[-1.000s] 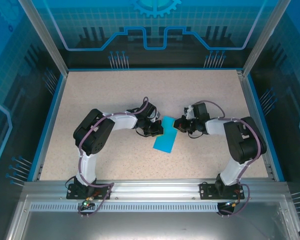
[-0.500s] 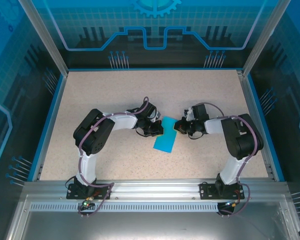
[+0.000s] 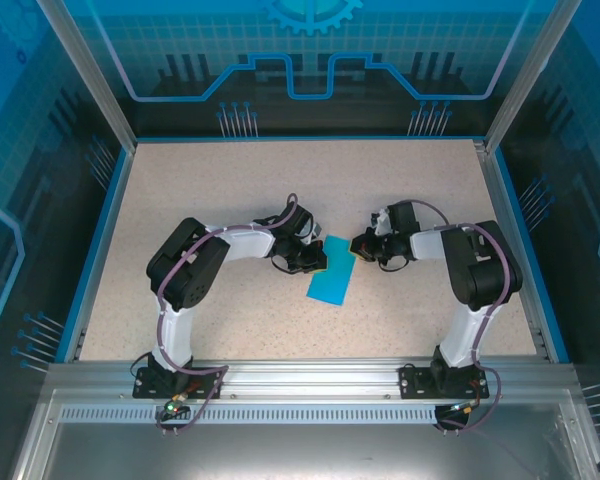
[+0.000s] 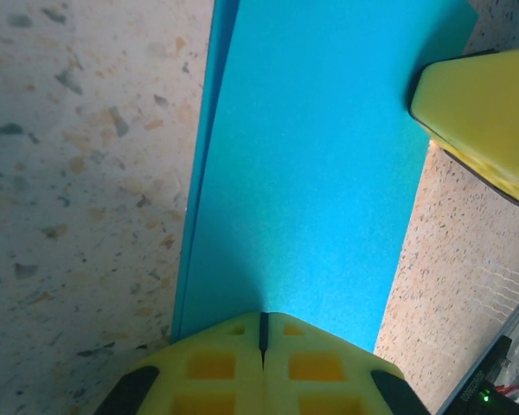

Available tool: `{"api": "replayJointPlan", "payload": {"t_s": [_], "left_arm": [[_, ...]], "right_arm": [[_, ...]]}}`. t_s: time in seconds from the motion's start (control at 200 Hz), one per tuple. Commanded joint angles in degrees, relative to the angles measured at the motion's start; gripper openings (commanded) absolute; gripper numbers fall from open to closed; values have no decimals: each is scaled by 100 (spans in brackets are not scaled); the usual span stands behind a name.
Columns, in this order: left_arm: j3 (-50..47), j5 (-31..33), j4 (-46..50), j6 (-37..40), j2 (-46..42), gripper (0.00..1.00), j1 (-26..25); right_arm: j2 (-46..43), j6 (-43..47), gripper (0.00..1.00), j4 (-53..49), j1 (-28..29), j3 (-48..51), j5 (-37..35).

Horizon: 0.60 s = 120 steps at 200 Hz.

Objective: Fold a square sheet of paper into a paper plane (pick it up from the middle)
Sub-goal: Fold the square sheet of paper in half at the center of the table.

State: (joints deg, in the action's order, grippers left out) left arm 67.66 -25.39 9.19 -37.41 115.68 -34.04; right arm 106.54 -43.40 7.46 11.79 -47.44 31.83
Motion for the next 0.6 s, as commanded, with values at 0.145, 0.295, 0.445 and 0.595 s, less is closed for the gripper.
{"api": "replayJointPlan", "payload": {"t_s": [0.145,0.295,0.445,0.595], "left_arm": [[-305,429,641,-16,236,0,-85],[-341,447,623,-23,226,0,-90],[-324,447,635,-56,215,0,-94],[-340,473,671,-27,183,0,-86]], "right_arm": [[-181,268,0,-797,-55,-526,-107],[-53,428,0,-1015,-135,-760,-121],[275,381,0,-877,-173,-734,-50],[503,274,0,-605,-204,-546,-22]]}}
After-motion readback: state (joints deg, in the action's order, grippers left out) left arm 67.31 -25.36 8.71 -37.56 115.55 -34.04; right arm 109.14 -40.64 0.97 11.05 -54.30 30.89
